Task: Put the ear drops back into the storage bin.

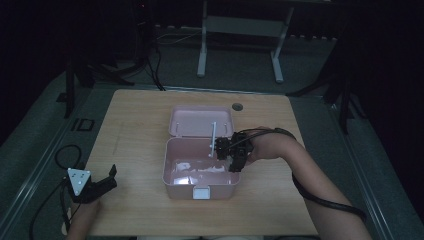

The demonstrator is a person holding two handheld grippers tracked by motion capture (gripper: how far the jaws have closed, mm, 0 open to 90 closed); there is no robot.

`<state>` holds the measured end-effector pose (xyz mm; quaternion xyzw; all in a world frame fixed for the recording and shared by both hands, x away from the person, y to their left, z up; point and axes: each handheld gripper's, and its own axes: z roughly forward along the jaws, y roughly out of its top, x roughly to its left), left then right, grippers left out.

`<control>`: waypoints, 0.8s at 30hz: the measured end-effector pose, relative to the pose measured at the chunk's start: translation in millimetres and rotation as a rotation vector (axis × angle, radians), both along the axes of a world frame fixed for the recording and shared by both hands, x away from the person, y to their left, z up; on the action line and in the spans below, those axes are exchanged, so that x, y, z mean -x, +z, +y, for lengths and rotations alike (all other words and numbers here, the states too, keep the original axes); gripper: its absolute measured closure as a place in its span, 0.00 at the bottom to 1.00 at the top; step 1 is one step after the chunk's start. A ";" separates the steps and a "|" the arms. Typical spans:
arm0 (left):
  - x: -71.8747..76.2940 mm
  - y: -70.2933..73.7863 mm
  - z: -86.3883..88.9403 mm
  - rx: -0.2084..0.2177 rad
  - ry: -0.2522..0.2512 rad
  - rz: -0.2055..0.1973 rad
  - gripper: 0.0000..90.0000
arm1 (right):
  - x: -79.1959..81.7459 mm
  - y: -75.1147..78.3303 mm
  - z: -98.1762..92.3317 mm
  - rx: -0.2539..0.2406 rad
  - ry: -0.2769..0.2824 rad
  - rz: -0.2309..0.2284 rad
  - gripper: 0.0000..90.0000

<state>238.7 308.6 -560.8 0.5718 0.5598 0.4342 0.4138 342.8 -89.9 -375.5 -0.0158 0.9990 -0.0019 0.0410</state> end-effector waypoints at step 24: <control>0.1 -0.1 0.0 0.001 -0.005 -0.001 0.00 | -14.3 -74.7 28.7 0.054 -0.002 0.042 0.66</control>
